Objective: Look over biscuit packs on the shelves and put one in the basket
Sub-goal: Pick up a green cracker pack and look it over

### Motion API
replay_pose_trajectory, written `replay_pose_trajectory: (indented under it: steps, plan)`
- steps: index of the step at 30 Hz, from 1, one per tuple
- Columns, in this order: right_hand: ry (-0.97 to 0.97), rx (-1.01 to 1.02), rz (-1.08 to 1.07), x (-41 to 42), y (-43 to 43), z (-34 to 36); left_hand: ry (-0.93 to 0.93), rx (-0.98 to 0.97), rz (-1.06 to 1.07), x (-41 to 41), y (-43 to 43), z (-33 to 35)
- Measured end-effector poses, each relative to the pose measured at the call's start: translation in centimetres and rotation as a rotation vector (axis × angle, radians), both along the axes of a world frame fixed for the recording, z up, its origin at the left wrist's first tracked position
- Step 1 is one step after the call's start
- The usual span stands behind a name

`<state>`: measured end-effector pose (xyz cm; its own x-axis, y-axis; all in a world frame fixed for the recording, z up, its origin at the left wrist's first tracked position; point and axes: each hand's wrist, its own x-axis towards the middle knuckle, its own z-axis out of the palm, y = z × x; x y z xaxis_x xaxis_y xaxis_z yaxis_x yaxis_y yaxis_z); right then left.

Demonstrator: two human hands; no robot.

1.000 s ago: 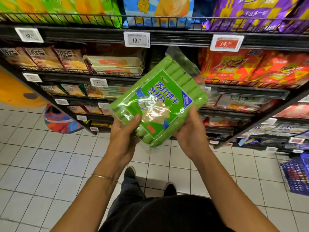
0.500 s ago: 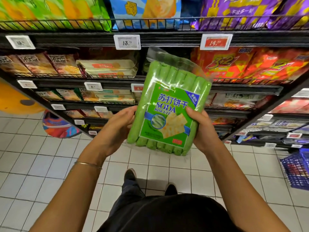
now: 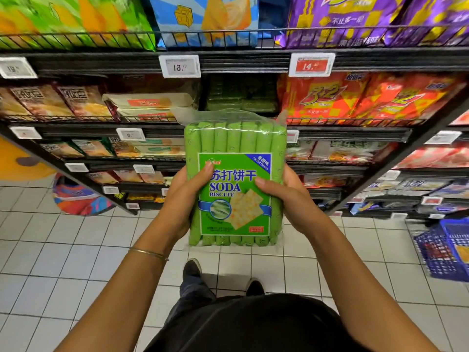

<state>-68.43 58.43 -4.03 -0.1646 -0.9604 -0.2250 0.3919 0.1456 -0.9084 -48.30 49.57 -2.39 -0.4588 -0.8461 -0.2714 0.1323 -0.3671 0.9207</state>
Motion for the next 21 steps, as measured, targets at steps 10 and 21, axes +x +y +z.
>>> replay_pose_trajectory:
  steps: [10,21]
  plan:
    - [-0.065,0.010,0.109,-1.0,0.3,1.6,0.078,0.142,0.044,-0.1,0.5,0.4]
    - [0.060,-0.136,0.041,0.1,0.4,3.2,0.028,0.315,-0.021,-3.8,1.8,0.4]
